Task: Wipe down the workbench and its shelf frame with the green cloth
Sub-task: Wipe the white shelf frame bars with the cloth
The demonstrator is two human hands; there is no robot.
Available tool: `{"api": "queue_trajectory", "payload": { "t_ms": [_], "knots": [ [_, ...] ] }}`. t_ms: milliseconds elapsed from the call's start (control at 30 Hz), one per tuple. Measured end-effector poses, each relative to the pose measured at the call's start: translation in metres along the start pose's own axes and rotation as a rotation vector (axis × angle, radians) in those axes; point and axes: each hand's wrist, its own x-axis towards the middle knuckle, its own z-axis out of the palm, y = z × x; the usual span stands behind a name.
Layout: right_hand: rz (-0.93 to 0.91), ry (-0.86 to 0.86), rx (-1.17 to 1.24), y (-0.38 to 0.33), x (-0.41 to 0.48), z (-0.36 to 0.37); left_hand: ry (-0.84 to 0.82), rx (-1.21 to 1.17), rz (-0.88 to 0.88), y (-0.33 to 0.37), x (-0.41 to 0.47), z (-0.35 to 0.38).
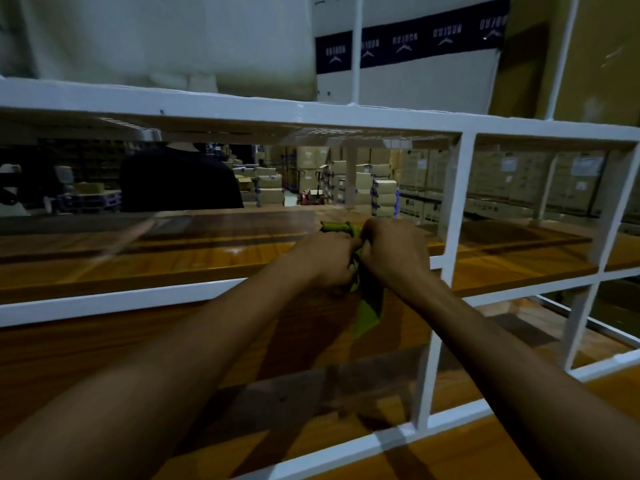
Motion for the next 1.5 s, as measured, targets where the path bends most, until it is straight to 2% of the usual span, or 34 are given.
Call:
{"api": "queue_trajectory", "payload": {
  "t_ms": [67, 167, 267, 400, 600, 867, 1033, 1167, 1267, 1500],
  "knots": [
    [0.0, -0.057, -0.119, -0.014, 0.005, 0.003, -0.004, 0.01, 0.001, -0.011, -0.012, -0.002],
    [-0.025, -0.067, -0.172, -0.018, 0.001, 0.015, -0.015, 0.034, -0.014, -0.022, -0.028, -0.003],
    [-0.136, -0.051, -0.231, -0.021, -0.012, 0.028, -0.023, 0.05, -0.034, -0.029, -0.042, -0.005],
    [-0.152, 0.059, -0.063, -0.017, -0.036, 0.036, 0.025, 0.126, -0.047, -0.022, -0.052, -0.004],
    [-0.209, 0.242, 0.027, 0.009, -0.078, 0.068, 0.157, 0.314, -0.056, 0.008, -0.051, 0.014],
    [-0.084, 0.382, 0.043, 0.036, -0.096, 0.102, 0.346, 0.392, -0.055, 0.051, -0.033, 0.067],
    [0.048, 0.452, 0.152, 0.058, -0.1, 0.099, 0.335, 0.303, -0.116, 0.084, -0.001, 0.065],
    [0.146, 0.487, 0.198, 0.076, -0.082, 0.085, 0.314, 0.208, -0.073, 0.103, 0.038, 0.038],
    [0.141, 0.485, 0.166, 0.09, -0.067, 0.076, 0.286, 0.181, -0.058, 0.105, 0.058, 0.025],
    [0.192, 0.454, -0.053, 0.08, -0.057, 0.075, 0.319, 0.315, 0.011, 0.092, 0.059, 0.035]
  ]
}}
